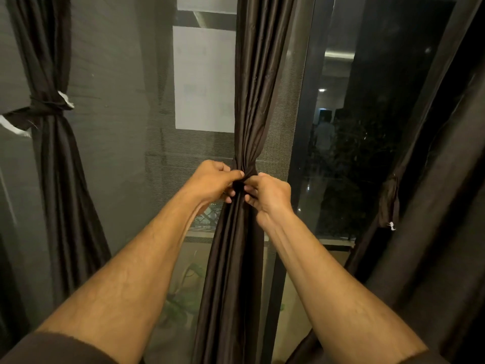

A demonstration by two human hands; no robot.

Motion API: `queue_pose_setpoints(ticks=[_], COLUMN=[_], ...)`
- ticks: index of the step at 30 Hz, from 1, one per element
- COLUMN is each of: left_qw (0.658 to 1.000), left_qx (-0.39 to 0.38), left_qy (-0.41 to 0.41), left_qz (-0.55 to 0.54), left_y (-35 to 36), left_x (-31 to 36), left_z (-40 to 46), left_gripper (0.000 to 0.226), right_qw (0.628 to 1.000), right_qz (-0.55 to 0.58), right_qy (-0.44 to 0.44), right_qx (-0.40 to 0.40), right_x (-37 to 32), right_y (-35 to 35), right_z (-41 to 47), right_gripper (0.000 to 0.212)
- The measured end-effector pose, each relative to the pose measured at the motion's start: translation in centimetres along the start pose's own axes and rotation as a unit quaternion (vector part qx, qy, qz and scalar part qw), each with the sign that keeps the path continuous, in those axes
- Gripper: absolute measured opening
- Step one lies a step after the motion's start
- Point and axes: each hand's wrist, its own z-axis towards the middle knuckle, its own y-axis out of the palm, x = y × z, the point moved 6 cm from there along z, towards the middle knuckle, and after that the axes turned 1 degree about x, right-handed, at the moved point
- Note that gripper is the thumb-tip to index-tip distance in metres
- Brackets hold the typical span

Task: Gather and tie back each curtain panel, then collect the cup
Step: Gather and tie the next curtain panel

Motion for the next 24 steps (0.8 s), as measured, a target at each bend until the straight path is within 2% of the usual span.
queue_pose_setpoints(ticks=[3,6,10,13,15,17,18,21,24], left_qw=[0.999,0.998,0.993,0.981,0.979,0.98,0.981,0.98,0.978], left_qx=[0.015,0.017,0.029,0.046,0.054,0.048,0.043,0.046,0.045], left_qy=[-0.026,-0.037,-0.051,-0.069,-0.068,-0.059,-0.054,-0.047,-0.046], left_qz=[-0.036,-0.046,-0.101,-0.175,-0.187,-0.183,-0.18,-0.188,-0.198], left_y=[-0.5,-0.8,-0.9,-0.9,-0.9,-0.7,-0.6,-0.3,-0.2], left_x=[-0.2,-0.6,-0.9,-1.5,-1.7,-1.7,-1.7,-1.9,-2.2], left_z=[-0.1,-0.1,-0.1,0.0,0.1,0.2,0.2,0.2,0.3], left_gripper=[0.017,0.016,0.011,0.006,0.004,0.006,0.008,0.008,0.008], right_qw=[0.999,0.995,0.987,0.979,0.976,0.982,0.986,0.99,0.99], right_qz=[0.036,0.094,0.145,0.157,0.144,0.097,0.074,0.013,-0.006], right_qy=[0.004,0.018,0.04,0.064,0.075,0.068,0.056,0.021,0.015], right_qx=[0.006,-0.024,-0.049,-0.11,-0.144,-0.145,-0.137,-0.138,-0.142], right_x=[0.1,0.4,0.6,0.7,0.5,0.2,0.0,-0.2,-0.3], right_y=[0.2,1.0,1.3,1.9,2.3,2.2,2.0,1.6,1.1], right_z=[0.0,-0.3,-0.2,-0.6,-0.7,-0.5,-0.2,0.3,0.5], right_gripper=[0.012,0.007,0.035,0.016,0.004,0.02,0.022,0.012,0.028])
